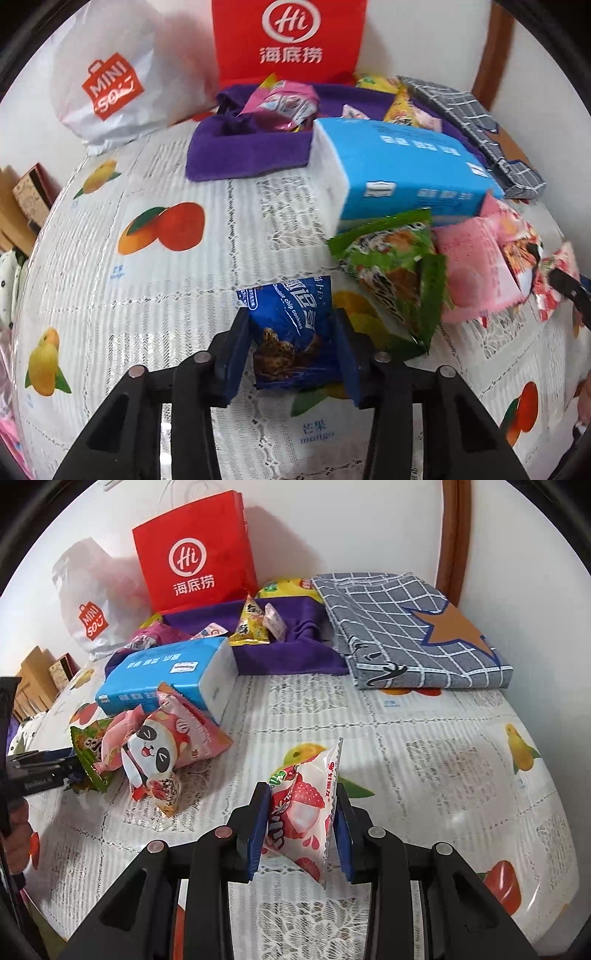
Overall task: Organize snacks
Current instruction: 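Close the left tool on the blue snack bag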
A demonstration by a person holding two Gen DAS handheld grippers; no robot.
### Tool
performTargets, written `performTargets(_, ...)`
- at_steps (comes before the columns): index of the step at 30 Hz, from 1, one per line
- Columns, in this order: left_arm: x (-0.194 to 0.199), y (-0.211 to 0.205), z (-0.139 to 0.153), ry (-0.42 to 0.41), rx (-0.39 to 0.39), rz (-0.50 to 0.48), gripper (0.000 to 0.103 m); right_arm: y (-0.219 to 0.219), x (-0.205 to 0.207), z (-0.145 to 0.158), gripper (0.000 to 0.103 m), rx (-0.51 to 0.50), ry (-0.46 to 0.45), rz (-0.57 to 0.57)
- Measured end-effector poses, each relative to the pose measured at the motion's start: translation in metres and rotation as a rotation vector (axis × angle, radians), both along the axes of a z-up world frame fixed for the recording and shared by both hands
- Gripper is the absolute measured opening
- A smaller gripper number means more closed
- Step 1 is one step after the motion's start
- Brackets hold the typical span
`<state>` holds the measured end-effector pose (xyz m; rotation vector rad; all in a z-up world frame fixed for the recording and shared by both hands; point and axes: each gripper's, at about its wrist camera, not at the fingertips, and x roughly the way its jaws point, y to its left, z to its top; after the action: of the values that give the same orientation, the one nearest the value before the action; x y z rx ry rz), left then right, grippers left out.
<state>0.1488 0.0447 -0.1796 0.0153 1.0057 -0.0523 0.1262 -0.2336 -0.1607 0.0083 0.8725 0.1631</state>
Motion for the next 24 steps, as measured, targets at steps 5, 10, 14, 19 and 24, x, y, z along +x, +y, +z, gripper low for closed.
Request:
performTargets(5, -0.011, 0.003, -0.002, -0.072, 0.002, -0.019, 0.04, 0.0, 0.01, -0.01, 0.034, 0.066, 0.019, 0.009)
performTargets(10, -0.013, -0.003, -0.003, -0.091, 0.031, -0.009, 0.041, 0.002, 0.018, -0.016, 0.036, 0.081, 0.005, 0.022)
performTargets(14, -0.013, -0.001, -0.004, -0.091, 0.028, -0.006, 0.041, 0.003, 0.022, -0.022, 0.04, 0.094, 0.002, 0.026)
performTargets(19, -0.013, -0.001, -0.003, -0.089, 0.022, -0.008, 0.042, 0.002, 0.021, -0.025, 0.042, 0.138, -0.005, 0.043)
performTargets(24, -0.013, 0.0, -0.003, -0.089, 0.021, -0.007, 0.042, -0.006, 0.023, -0.028, 0.043, 0.211, 0.012, 0.051)
